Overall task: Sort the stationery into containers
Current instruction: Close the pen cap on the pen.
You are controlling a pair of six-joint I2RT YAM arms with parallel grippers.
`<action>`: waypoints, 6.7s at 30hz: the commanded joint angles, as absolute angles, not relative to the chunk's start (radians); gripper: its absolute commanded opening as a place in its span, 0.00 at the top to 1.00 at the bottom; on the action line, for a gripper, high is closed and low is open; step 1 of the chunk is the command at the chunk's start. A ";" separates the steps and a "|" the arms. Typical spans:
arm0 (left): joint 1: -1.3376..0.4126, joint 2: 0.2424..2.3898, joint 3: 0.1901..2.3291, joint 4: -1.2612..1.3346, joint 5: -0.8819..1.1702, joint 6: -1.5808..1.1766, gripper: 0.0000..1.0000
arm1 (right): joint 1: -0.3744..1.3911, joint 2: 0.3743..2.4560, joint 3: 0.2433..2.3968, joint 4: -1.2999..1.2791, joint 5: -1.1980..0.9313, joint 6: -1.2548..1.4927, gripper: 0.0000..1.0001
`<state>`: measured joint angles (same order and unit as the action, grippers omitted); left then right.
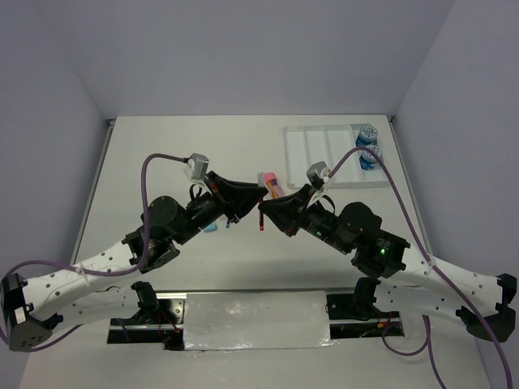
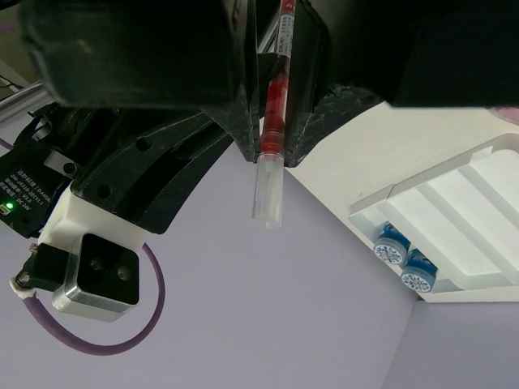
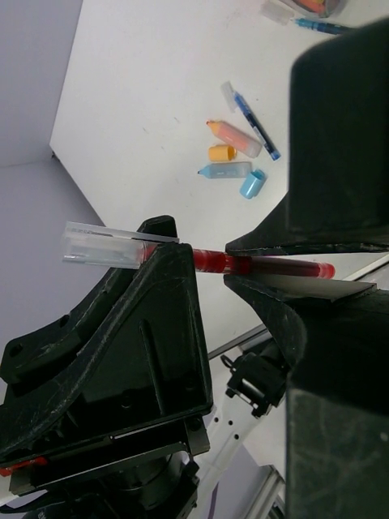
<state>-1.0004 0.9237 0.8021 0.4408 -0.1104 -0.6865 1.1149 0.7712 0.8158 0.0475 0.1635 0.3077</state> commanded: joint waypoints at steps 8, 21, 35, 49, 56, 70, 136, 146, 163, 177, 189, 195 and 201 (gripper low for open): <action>-1.015 0.917 0.836 0.371 -0.081 -0.684 0.74 | 1.118 0.779 0.891 0.130 0.132 0.279 1.00; -1.015 0.904 0.827 0.364 -0.092 -0.670 0.74 | 1.118 0.776 0.896 0.118 0.140 0.271 1.00; -1.015 0.856 0.839 0.402 0.027 -0.539 1.00 | 1.117 0.755 0.844 0.141 0.130 0.268 0.89; -1.015 0.779 0.923 0.336 0.155 -0.333 1.00 | 1.115 0.776 0.819 0.190 -0.039 0.227 0.46; -1.014 0.782 0.922 0.359 0.181 -0.345 1.00 | 1.115 0.831 0.859 0.207 -0.130 0.216 0.46; -1.015 0.788 0.900 0.400 0.227 -0.365 1.00 | 1.117 0.896 0.908 0.282 -0.198 0.209 0.57; -1.015 1.055 1.459 -0.282 -0.295 -0.520 0.38 | 1.117 0.983 1.012 0.049 0.043 0.198 1.00; -1.015 1.051 1.433 -0.255 -0.242 -0.515 0.48 | 1.118 0.991 1.042 0.035 0.037 0.199 1.00; -1.014 1.042 1.338 -0.183 -0.107 -0.495 1.00 | 1.117 0.969 1.166 -0.005 0.083 0.259 1.00; -1.017 1.009 1.105 -0.097 0.000 -0.577 1.00 | 1.066 1.140 1.581 -0.078 0.035 0.175 1.00; -1.085 1.040 0.934 -0.073 0.005 -0.632 1.00 | 0.992 1.453 2.151 -0.362 -0.058 0.086 1.00; -1.085 1.043 1.061 -0.257 -0.087 -0.562 1.00 | 0.994 1.330 1.893 -0.287 -0.058 0.051 1.00; -1.085 1.019 1.222 -0.379 -0.253 -0.502 1.00 | 1.008 1.174 1.559 -0.140 -0.141 0.130 1.00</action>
